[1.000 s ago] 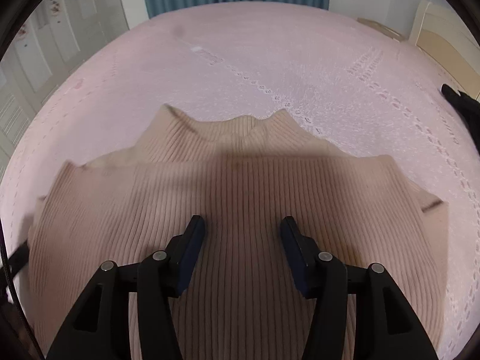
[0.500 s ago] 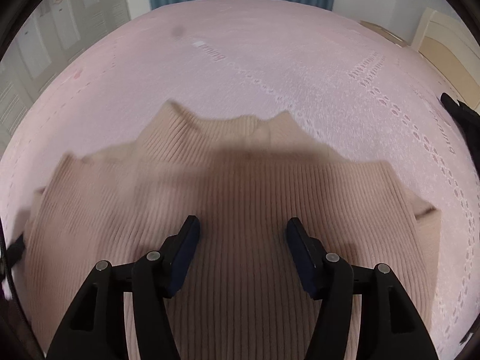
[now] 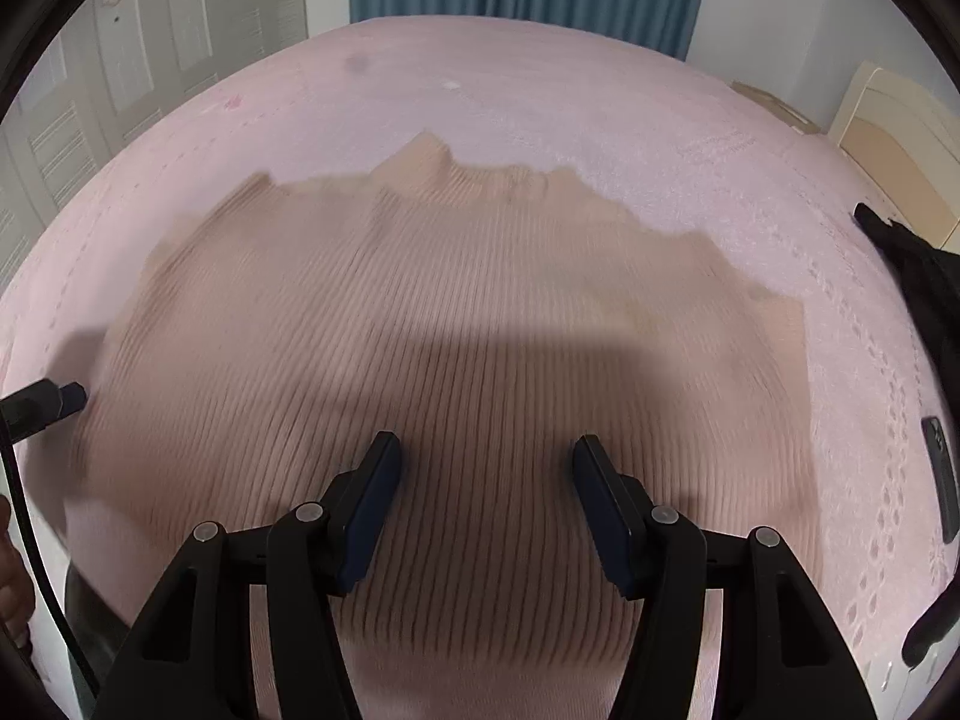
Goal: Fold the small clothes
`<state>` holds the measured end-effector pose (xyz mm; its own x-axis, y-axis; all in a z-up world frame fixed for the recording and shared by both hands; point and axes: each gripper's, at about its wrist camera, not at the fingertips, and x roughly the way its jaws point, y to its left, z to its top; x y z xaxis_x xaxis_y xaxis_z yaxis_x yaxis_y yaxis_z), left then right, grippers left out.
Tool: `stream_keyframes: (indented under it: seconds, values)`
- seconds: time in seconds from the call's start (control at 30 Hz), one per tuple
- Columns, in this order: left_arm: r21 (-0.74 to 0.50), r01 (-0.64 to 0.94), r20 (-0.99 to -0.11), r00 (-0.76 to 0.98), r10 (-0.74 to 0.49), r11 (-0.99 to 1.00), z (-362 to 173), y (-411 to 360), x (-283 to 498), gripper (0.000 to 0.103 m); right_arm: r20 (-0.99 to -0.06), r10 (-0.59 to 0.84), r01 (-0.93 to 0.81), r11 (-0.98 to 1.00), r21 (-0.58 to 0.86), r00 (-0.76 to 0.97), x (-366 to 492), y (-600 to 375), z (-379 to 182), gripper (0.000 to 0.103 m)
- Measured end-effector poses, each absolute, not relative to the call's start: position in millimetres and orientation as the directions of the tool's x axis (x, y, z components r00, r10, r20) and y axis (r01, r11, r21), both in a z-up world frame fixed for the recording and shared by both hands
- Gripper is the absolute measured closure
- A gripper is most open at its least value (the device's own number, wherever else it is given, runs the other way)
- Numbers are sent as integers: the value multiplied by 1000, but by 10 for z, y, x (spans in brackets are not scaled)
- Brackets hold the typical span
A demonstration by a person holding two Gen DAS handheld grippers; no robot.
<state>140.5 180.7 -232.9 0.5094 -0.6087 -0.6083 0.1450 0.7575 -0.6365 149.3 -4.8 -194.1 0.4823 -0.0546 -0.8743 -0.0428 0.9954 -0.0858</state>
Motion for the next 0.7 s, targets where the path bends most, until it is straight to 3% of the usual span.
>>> stream_keyframes:
  seconds: [0.37, 0.53, 0.7]
  values:
    - [-686, 79, -604, 492, -627, 723, -2393, 1445, 1429, 23, -851, 61, -50, 998, 40, 521, 1039, -287, -1902, 45]
    - [-649, 81, -633, 493, -596, 756, -2382, 1215, 1650, 22, -817, 116, -12, 991, 132, 564, 897, -533, -1776, 46]
    - [-655, 60, -634, 499, -591, 753, -2400, 1157, 1888, 22, -794, 82, 13, 993, 113, 602, 853, -735, -1656, 46]
